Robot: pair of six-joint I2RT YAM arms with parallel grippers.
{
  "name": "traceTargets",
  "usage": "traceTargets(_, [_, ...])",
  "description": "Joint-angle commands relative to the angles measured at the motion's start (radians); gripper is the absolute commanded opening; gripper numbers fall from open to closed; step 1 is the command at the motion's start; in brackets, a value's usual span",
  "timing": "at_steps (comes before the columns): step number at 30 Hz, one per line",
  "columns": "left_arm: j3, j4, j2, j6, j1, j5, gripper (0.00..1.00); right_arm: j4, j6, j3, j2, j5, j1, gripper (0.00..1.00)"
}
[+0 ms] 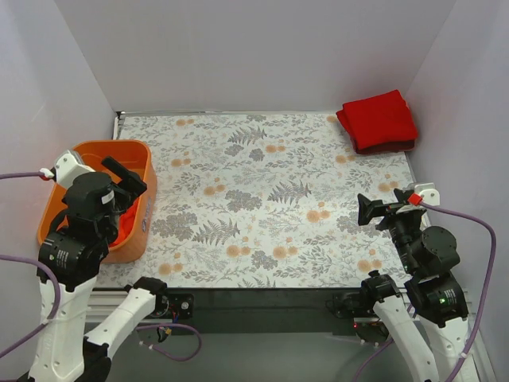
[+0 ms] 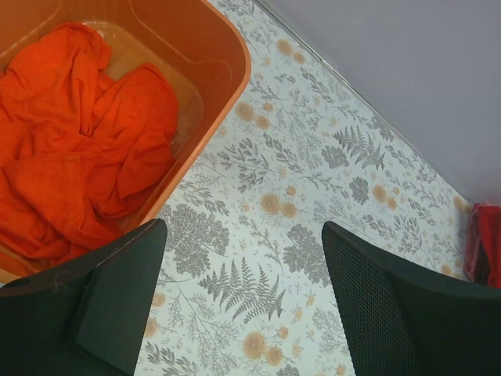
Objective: Fold and stack the t-shirts
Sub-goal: Grab the tshirt from the pile
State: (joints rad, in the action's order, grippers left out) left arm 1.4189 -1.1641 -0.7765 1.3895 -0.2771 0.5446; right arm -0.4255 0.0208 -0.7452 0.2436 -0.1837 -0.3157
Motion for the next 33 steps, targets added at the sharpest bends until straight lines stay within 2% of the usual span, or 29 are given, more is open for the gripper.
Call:
traceTargets(1, [-0.027,0.017,-0.001,-0.049,-0.016,0.081,0.80,-0.004,0.005,-0.023,-0.010,-0.027,-0.005,0.98])
traceTargets(7, [-0.063,0.053,-0.038,-0.076,-0.016,0.083,0.82,0.019,0.013,0.001,0.014,0.049,-0.005,0.98])
traceTargets(11, [-0.008,0.041,-0.206,-0.078,-0.016,0.058,0.82,0.025,0.021,0.032,0.052,0.139,-0.005,0.98])
traceTargets(15, [0.061,0.070,-0.383,-0.115,0.001,0.106,0.82,0.037,0.041,0.070,0.068,0.212,-0.005,0.98])
traceTargets(16, [0.075,0.086,-0.415,-0.128,0.021,0.106,0.82,0.044,0.042,0.079,0.066,0.220,-0.003,0.98])
traceTargets(19, [0.112,0.159,-0.518,-0.187,0.206,0.036,0.82,0.059,0.056,0.110,0.062,0.246,-0.005,0.98])
traceTargets(20, [0.115,0.173,-0.541,-0.191,0.235,0.040,0.82,0.060,0.057,0.118,0.060,0.251,-0.005,0.98])
traceTargets(23, [0.091,0.227,-0.610,-0.184,0.337,0.089,0.82,0.062,0.061,0.142,0.053,0.250,-0.005,0.99])
traceTargets(25, [0.045,0.264,-0.651,-0.150,0.419,0.065,0.82,0.062,0.062,0.161,0.051,0.248,-0.006,0.98])
traceTargets(27, [0.020,0.276,-0.678,-0.110,0.476,0.008,0.82,0.062,0.062,0.171,0.052,0.253,-0.006,0.98])
traceTargets(30, [-0.047,0.325,-0.705,-0.064,0.568,-0.006,0.82,0.062,0.065,0.193,0.057,0.260,-0.011,0.98])
traceTargets(33, [-0.109,0.392,-0.713,-0.040,0.608,-0.014,0.82,0.064,0.067,0.201,0.068,0.266,-0.013,0.98])
